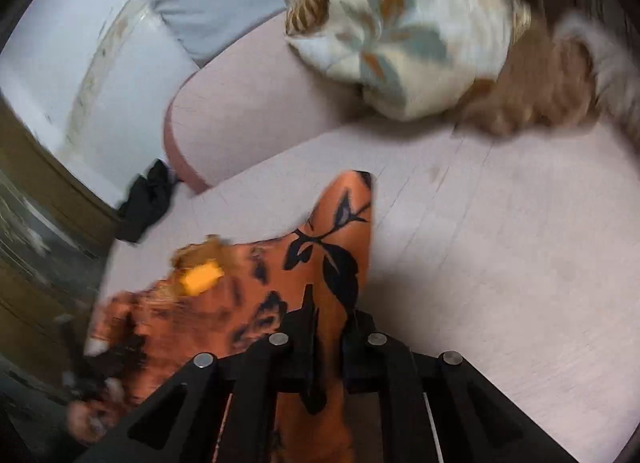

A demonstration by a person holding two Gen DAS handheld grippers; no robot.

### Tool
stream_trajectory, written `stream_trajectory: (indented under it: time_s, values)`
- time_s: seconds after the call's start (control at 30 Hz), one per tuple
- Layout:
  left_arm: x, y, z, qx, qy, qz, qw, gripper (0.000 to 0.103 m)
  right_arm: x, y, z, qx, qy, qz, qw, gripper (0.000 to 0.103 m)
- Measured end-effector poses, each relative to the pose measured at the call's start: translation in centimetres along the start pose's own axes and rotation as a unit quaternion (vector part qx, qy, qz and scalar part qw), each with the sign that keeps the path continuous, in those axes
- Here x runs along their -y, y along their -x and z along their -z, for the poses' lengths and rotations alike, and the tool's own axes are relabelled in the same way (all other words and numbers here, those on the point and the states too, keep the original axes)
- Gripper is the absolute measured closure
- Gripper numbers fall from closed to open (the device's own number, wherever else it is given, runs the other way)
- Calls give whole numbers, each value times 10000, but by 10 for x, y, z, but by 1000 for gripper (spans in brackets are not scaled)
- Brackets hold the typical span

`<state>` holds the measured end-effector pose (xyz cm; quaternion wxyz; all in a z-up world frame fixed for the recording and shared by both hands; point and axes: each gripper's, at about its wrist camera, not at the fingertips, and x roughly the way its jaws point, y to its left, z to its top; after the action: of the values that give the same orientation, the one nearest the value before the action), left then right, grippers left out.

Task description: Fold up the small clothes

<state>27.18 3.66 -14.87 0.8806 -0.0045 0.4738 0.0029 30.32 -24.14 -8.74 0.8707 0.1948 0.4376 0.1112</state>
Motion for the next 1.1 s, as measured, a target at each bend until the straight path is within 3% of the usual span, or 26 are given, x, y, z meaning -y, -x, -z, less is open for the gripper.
stream_trajectory:
  time_s: [0.03,0.07,0.1,0.13,0.17,0.2,0.23,0.3,0.37,0.43,0.47,0.5,0.53,0.57,0.67,0.7,0.73,0.77,0.8,0.83,0.87,0.93,1.0,1.03,1.1]
  values:
    - [3,-6,1,-34,-13,-73,10000,96,14,-18,3,-223,-136,416,9988,91]
    - [5,-9,3,-7,6,-166,9999,96,31,-40,10,-539,-376,731,9952,76]
    - [10,-8,4,36,-91,-265,9996,96,47,-51,18,-709,-713,624,9930,75]
    - [13,-5,4,46,-201,-327,9993,96,54,-44,23,-403,-952,360,9940,74]
    - [16,-3,5,65,-323,-367,9988,96,60,-32,28,-133,-1248,33,9921,61]
    - [15,-3,7,55,-411,-336,9986,96,64,-24,32,-43,-1438,-154,9895,33]
    - [14,-4,7,46,-413,-293,9987,96,67,-13,38,93,-1593,-333,9866,27]
    - [8,-4,6,7,-221,-149,9996,95,72,-1,51,114,-1877,-716,9795,27]
    - [6,-2,6,-18,-156,-123,9998,95,68,-2,64,-197,-1913,-1180,9742,27]
    - [8,-2,7,-13,-205,-168,9996,95,55,-12,76,-536,-1668,-1195,9773,29]
    - [9,-1,8,-6,-238,-200,9995,95,46,-24,83,-771,-1444,-1151,9798,45]
    - [9,-3,6,-6,-251,-214,9995,95,42,-31,88,-896,-1299,-968,9827,87]
    - [9,-6,4,-12,-259,-220,9994,95,45,-40,92,-1018,-1368,-844,9817,87]
    - [9,-5,4,-30,-277,-223,9994,95,48,-36,95,-847,-1608,-878,9794,88]
    - [7,-8,2,-34,-311,-197,9993,93,44,-3,96,-172,-1576,-954,9827,85]
    - [7,-9,3,-18,-299,-228,9993,93,53,-16,104,-368,-1681,-584,9834,74]
    - [9,-9,3,1,-303,-295,9991,93,67,-35,114,-674,-1866,-543,9786,74]
    - [11,-9,3,-10,-350,-358,9987,93,77,-33,117,-556,-2064,-791,9737,76]
    - [14,-7,3,-6,-427,-410,9982,93,83,-24,115,-481,-2327,-976,9664,70]
    - [15,-7,4,-9,-470,-422,9980,93,84,-15,111,-464,-2514,-907,9625,64]
    - [15,-7,4,-13,-505,-414,9979,93,82,-3,107,-308,-2485,-678,9658,49]
    - [13,-7,4,-8,-483,-385,9981,93,77,22,96,168,-2338,-433,9712,48]
    - [14,-7,5,9,-481,-415,9980,93,65,26,82,229,-2188,-1138,9688,48]
    - [16,-7,5,21,-505,-452,9977,93,53,14,76,-21,-2046,-1492,9674,48]
    - [17,-8,4,26,-502,-485,9976,93,44,-13,76,-478,-1723,-1725,9686,40]
